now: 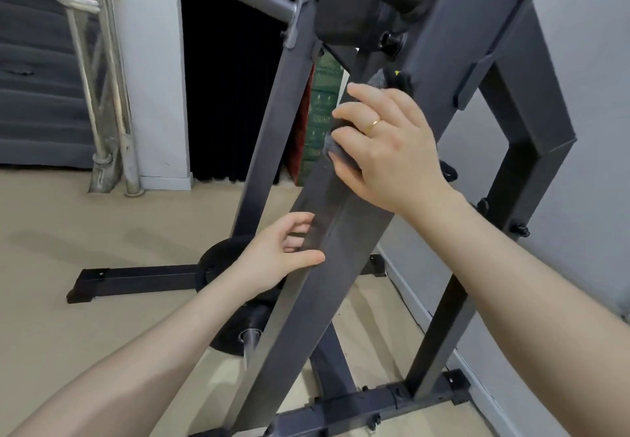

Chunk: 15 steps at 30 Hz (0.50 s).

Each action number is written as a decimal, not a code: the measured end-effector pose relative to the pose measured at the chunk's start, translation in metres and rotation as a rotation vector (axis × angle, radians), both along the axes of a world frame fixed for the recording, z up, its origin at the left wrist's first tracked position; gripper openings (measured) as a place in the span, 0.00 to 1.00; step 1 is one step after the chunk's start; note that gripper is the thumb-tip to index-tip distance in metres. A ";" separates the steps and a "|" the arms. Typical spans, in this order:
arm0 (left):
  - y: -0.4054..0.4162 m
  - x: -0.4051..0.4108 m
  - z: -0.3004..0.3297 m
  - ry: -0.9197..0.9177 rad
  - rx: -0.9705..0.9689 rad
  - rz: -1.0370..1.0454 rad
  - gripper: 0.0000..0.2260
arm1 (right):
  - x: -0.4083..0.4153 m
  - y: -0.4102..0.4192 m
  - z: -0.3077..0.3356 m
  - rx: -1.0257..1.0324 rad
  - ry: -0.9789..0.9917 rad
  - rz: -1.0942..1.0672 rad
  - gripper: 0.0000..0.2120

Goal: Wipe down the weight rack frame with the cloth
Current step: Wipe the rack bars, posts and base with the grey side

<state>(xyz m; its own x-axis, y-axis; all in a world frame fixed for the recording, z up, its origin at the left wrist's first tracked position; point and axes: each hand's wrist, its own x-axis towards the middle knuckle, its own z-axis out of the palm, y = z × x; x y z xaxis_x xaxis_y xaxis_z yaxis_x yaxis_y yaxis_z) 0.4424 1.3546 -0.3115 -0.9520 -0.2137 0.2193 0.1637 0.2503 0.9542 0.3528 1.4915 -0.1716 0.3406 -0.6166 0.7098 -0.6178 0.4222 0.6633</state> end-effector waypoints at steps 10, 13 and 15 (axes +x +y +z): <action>-0.001 0.003 0.005 0.008 -0.105 -0.042 0.28 | 0.007 -0.007 -0.010 0.270 -0.050 -0.121 0.18; 0.000 0.004 0.001 0.025 -0.030 -0.041 0.28 | 0.010 -0.010 -0.004 0.120 -0.057 -0.158 0.18; -0.001 0.005 -0.004 0.024 -0.019 -0.060 0.28 | 0.015 -0.008 -0.033 0.076 -0.083 -0.144 0.15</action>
